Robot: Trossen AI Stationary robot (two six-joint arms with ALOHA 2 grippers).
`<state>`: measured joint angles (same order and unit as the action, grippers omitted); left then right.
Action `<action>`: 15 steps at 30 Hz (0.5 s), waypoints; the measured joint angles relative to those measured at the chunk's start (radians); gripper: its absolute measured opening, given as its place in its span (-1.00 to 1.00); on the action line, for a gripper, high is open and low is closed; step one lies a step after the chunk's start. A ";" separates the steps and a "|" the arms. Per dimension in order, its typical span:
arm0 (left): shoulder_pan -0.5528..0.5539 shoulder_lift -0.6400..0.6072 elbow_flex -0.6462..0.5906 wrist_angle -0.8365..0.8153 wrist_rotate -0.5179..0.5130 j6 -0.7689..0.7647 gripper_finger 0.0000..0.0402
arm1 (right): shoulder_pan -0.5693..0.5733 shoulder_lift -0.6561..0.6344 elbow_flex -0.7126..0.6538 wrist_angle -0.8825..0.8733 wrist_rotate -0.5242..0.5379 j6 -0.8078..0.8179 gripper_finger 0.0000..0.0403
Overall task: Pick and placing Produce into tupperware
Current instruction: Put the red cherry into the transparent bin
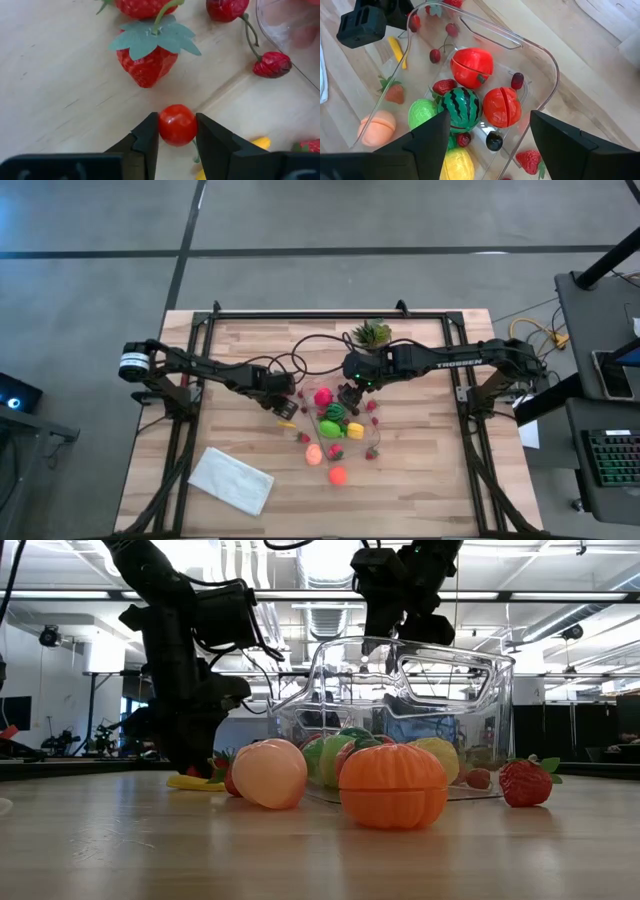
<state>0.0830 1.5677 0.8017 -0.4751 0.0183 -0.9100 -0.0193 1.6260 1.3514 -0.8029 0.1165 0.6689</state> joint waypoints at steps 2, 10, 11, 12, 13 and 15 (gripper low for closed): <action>0.000 0.000 0.001 -0.001 0.000 0.001 -0.53 | 0.000 0.000 0.000 0.000 0.000 0.000 0.31; 0.000 -0.081 0.053 -0.006 -0.051 0.061 -0.52 | 0.006 0.000 -0.001 0.000 0.002 0.003 0.30; -0.001 -0.104 0.063 -0.005 -0.070 0.096 -0.52 | 0.008 0.000 -0.001 0.000 0.010 0.002 0.30; -0.004 -0.134 0.074 -0.004 -0.092 0.135 -0.52 | 0.009 0.000 -0.001 -0.001 0.015 0.000 0.30; -0.008 -0.163 0.085 0.001 -0.120 0.176 -0.52 | 0.009 0.000 -0.001 -0.002 0.016 -0.004 0.30; -0.017 -0.221 0.100 0.057 -0.158 0.257 -0.52 | 0.009 0.000 -0.001 -0.002 0.016 -0.021 0.29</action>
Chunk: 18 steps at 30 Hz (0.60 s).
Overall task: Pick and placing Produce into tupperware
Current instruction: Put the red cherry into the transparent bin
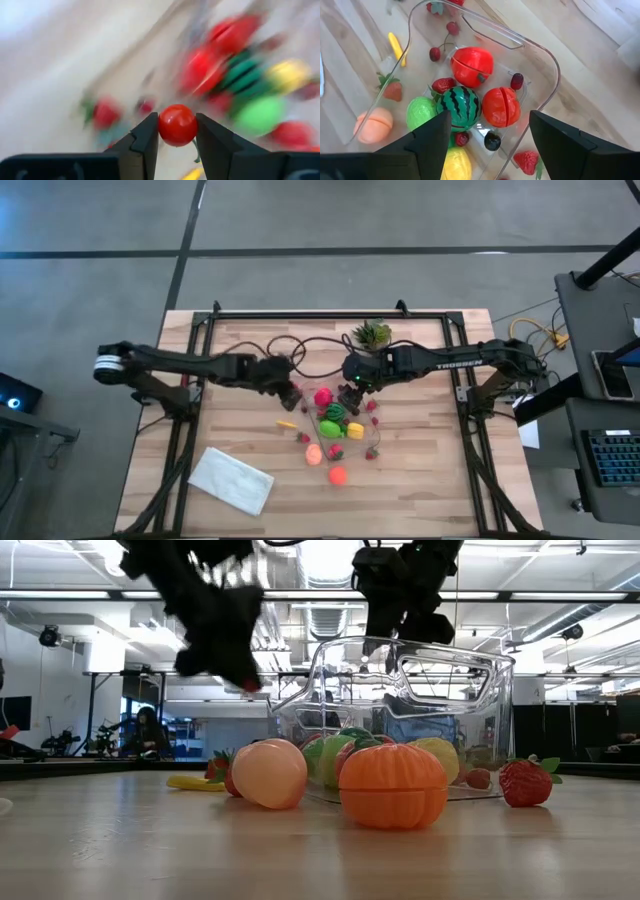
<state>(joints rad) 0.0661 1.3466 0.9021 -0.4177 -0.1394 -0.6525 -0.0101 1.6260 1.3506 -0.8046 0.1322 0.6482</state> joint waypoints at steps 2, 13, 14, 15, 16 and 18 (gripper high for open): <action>-0.007 -0.047 0.000 0.085 -0.004 0.092 -0.52 | 0.000 0.000 0.000 -0.001 0.000 -0.012 0.29; -0.023 -0.012 -0.008 0.352 0.132 0.085 -0.52 | 0.036 -0.113 -0.005 -0.141 0.495 0.260 0.29; -0.025 0.008 -0.008 0.387 0.154 0.083 -0.52 | 0.051 -0.143 -0.005 -0.157 0.573 0.277 0.29; -0.027 0.024 -0.007 0.409 0.169 0.082 -0.52 | 0.068 -0.172 -0.005 -0.161 0.636 0.279 0.29; -0.027 0.039 -0.009 0.424 0.185 0.081 -0.52 | 0.083 -0.203 -0.005 -0.160 0.686 0.269 0.29; -0.028 0.080 -0.004 0.502 0.216 0.072 -0.51 | 0.104 -0.260 -0.010 -0.159 0.729 0.210 0.29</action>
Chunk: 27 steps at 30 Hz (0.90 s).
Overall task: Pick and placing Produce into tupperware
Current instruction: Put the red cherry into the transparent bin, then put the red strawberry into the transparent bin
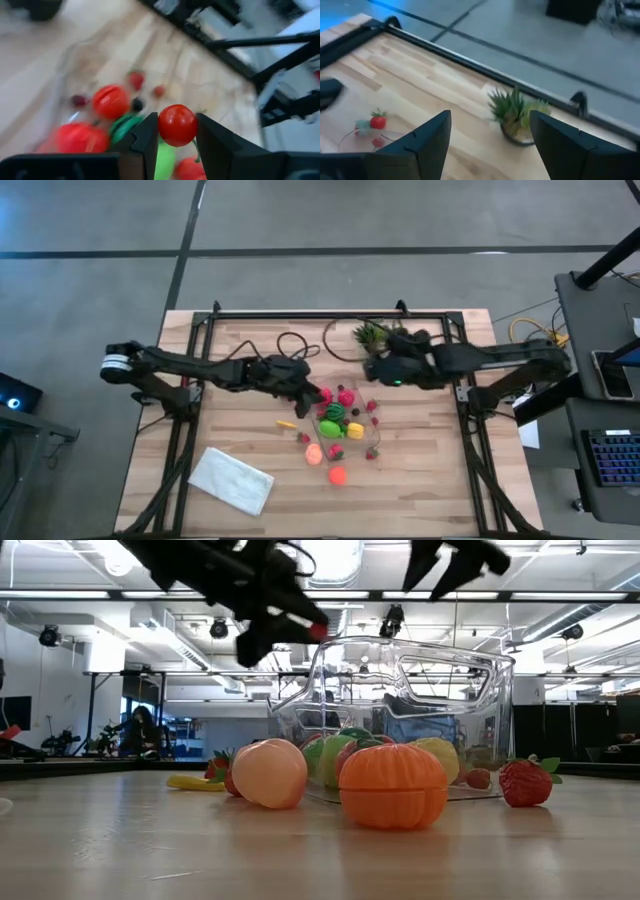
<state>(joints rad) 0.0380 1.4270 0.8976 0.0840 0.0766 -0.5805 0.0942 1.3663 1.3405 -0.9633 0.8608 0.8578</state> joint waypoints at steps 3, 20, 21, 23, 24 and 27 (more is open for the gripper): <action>0.007 0.045 -0.002 0.060 0.037 -0.061 -0.44 | 0.011 -0.067 -0.010 0.000 -0.006 -0.068 0.29; 0.008 0.138 -0.003 0.092 0.076 -0.377 0.14 | 0.073 -0.129 -0.191 -0.023 -0.338 0.043 0.29; 0.008 0.131 -0.003 0.090 0.076 -0.359 0.14 | 0.083 -0.128 -0.207 -0.023 -0.365 0.055 0.29; 0.008 0.118 -0.004 0.092 0.077 -0.292 0.11 | 0.107 -0.127 -0.241 -0.022 -0.408 0.069 0.29; 0.008 0.104 -0.006 0.087 0.077 -0.249 0.10 | 0.118 -0.127 -0.263 -0.024 -0.428 0.068 0.29; 0.008 0.061 -0.009 0.058 0.075 -0.123 0.05 | 0.138 -0.128 -0.322 -0.029 -0.484 0.016 0.29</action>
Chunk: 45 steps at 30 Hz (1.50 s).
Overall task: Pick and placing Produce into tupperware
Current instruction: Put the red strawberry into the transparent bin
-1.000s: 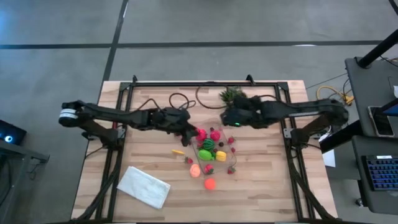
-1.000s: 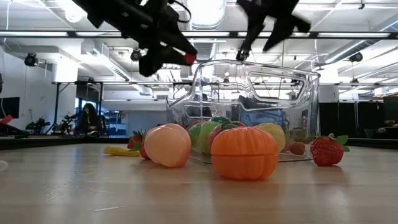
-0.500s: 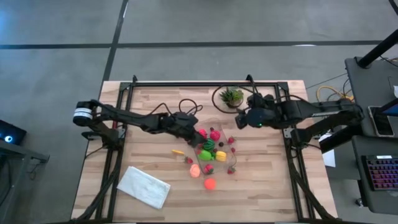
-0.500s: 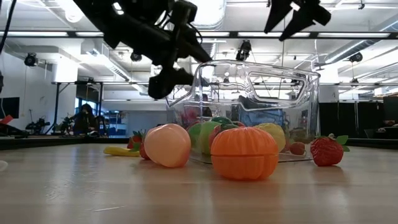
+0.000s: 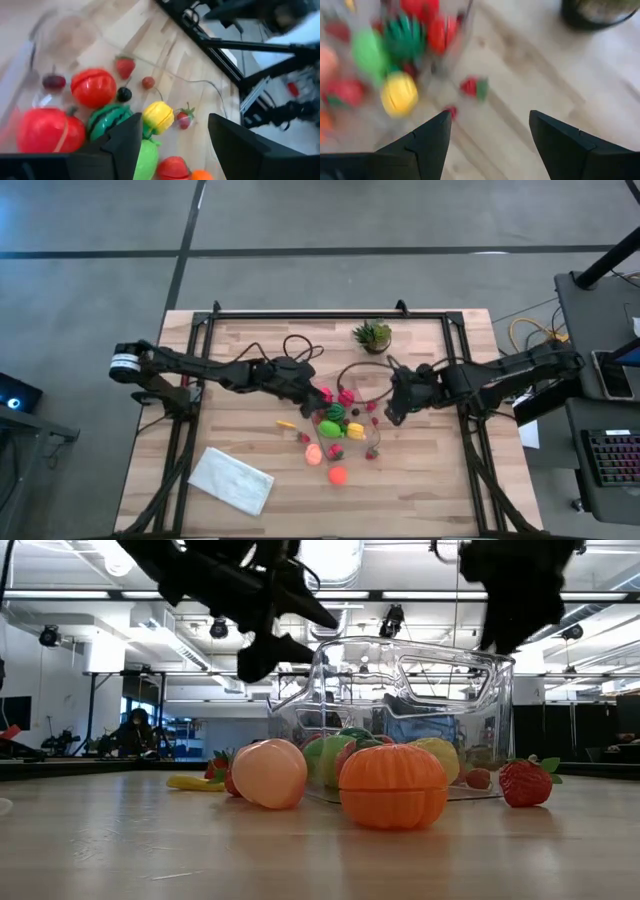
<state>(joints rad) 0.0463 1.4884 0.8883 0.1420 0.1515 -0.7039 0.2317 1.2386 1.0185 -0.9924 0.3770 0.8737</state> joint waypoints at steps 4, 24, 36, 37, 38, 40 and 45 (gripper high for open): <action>0.004 -0.073 -0.015 -0.115 -0.008 0.067 -0.02 | 0.014 0.000 -0.056 0.032 -0.121 0.096 0.29; 0.003 -0.458 -0.270 -0.265 -0.034 0.160 -0.05 | 0.036 0.001 -0.109 0.599 0.043 0.038 0.30; -0.002 -0.459 -0.331 -0.082 -0.156 0.026 -0.05 | 0.007 -0.005 -0.070 0.627 0.211 -0.127 0.31; -0.002 -0.447 -0.331 -0.056 -0.190 -0.008 -0.05 | -0.006 -0.009 -0.070 0.617 0.181 -0.113 0.31; -0.002 -0.434 -0.331 -0.021 -0.215 -0.037 -0.05 | -0.019 -0.016 -0.070 0.597 0.129 -0.105 0.30; 0.000 -0.405 -0.331 0.064 -0.249 -0.076 -0.05 | -0.041 -0.022 -0.072 0.550 0.000 -0.125 0.30; -0.001 -0.309 -0.331 0.255 -0.266 -0.201 -0.05 | -0.056 -0.022 -0.081 0.481 -0.139 -0.300 0.33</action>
<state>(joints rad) 0.0456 1.1791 0.5571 0.3975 -0.1141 -0.9045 0.1761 1.2167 0.9378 -0.5117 0.2378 0.5738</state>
